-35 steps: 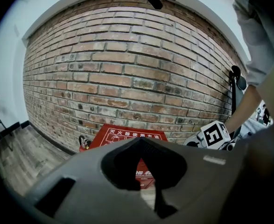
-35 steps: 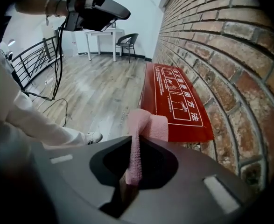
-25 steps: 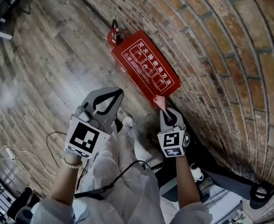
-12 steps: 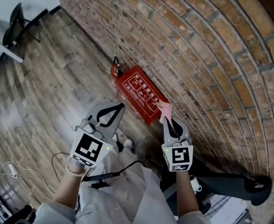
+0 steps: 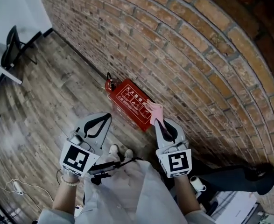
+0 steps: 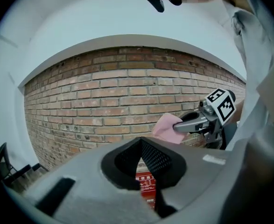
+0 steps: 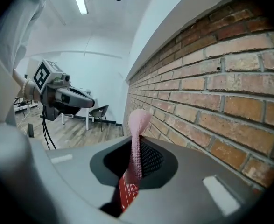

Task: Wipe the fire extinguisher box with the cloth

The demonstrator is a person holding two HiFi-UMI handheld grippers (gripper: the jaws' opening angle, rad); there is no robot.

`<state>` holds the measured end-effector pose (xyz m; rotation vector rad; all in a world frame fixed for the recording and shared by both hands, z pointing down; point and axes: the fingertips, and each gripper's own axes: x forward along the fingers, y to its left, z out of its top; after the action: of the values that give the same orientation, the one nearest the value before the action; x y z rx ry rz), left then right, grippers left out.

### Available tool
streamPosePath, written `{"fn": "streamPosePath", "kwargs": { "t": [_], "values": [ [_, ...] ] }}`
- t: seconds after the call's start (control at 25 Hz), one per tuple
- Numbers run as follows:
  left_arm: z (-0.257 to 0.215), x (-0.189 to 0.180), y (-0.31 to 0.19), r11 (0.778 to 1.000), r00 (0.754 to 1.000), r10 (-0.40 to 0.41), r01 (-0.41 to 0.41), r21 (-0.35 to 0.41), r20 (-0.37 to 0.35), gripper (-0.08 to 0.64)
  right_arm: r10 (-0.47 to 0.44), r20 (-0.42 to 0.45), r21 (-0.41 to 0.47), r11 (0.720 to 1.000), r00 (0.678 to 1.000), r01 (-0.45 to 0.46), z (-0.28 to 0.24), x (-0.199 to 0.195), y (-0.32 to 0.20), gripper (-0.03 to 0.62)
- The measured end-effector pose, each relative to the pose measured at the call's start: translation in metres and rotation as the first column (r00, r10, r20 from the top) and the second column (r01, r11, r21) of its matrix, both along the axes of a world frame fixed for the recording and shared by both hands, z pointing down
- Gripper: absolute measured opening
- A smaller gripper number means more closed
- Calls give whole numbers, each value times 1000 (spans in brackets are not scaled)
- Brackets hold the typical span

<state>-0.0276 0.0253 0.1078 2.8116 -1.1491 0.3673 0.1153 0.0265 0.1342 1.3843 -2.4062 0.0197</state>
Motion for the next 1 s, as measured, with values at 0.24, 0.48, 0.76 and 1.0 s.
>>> {"fn": "streamPosePath", "kwargs": {
  "t": [0.24,0.48,0.76,1.0],
  "values": [
    [-6,-9,4,999,998,-53,53,2,36,0,-14,36,-4,1000,999,14,-8,-5,7,28],
    [-7,-10,10,997,996,-83,83,-8,24,0,-34,39,10,999,999,34,-14,-11,4,28],
    [-8,-7,7,996,996,-87,87,13,14,0,-58,32,15,998,998,57,-13,-19,1,28],
    [-5,-4,6,996,996,-85,85,9,9,0,-72,20,13,997,997,72,-11,-24,3,28]
  ]
}}
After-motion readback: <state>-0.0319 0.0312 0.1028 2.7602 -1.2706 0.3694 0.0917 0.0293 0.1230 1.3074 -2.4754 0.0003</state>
